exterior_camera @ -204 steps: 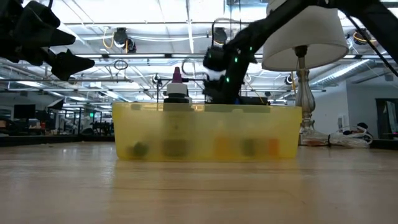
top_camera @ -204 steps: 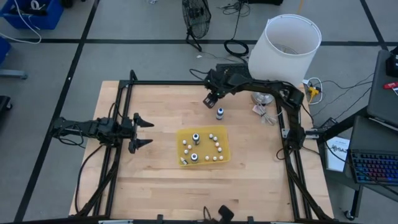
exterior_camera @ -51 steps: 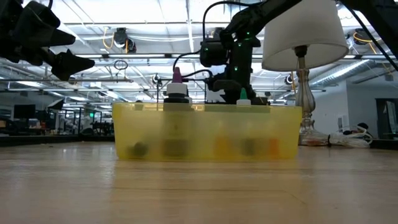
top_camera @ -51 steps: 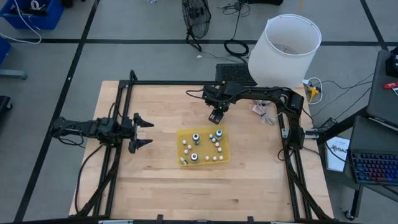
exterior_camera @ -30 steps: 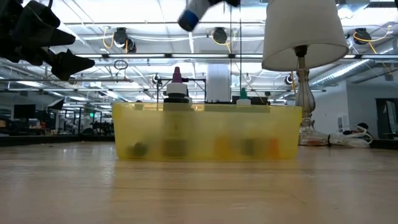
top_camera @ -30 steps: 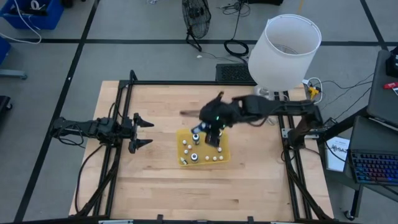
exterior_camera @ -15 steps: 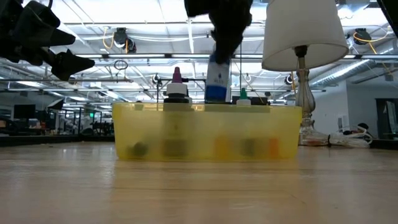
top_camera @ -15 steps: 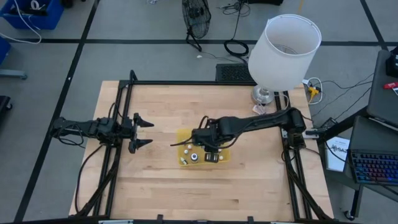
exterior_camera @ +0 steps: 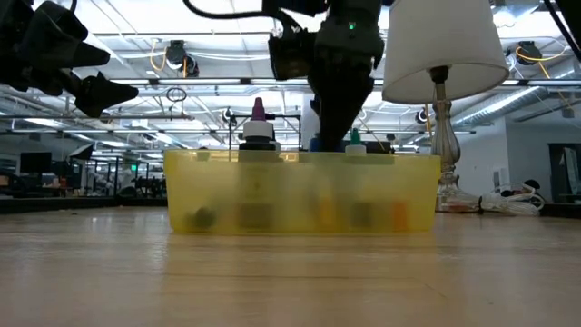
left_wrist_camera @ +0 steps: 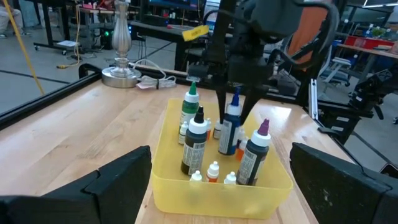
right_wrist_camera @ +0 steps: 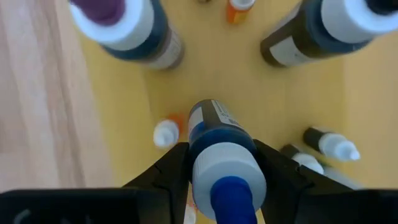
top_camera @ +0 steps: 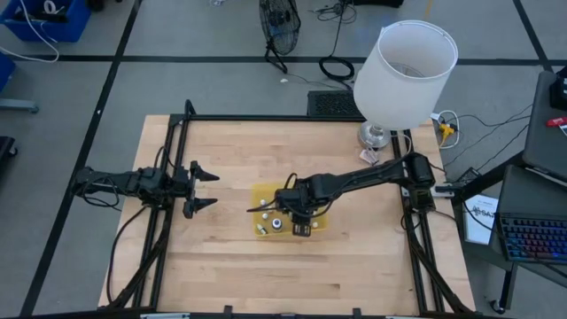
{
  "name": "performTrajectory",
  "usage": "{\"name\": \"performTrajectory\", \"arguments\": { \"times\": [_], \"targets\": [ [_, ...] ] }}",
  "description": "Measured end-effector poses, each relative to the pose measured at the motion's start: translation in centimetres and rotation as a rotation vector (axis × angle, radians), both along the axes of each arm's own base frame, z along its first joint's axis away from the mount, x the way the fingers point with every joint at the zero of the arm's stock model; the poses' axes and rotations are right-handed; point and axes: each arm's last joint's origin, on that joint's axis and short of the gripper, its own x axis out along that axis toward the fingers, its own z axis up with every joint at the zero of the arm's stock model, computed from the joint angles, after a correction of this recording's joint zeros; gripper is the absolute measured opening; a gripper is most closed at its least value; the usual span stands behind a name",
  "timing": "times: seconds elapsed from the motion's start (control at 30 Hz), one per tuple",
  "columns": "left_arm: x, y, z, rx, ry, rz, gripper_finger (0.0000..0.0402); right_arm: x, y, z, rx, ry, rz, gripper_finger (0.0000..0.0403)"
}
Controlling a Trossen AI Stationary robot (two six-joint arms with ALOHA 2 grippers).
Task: Pick & Place food coloring
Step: Put the big blue food coloring bottle into the yellow container, then return to Home Position
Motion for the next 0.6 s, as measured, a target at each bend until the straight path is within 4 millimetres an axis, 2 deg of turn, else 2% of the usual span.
{"name": "performTrajectory", "arguments": {
  "times": [0.27, 0.47, 0.6],
  "targets": [
    [0.00, 0.00, 0.00, 0.000, 0.000, 0.000, 0.0379, -0.05, -0.46, -0.79, 0.002, 0.000, -0.009, 0.0136],
    [0.00, 0.00, 0.00, 0.000, 0.000, 0.000, 0.0379, 0.30, -0.42, -0.69, 0.015, -0.036, -0.038, 0.0223],
    [0.00, 0.00, 0.00, 0.000, 0.000, 0.000, 0.0379, 0.04, -0.43, -0.43, 0.019, -0.025, -0.058, 0.0249]
  ]
}}
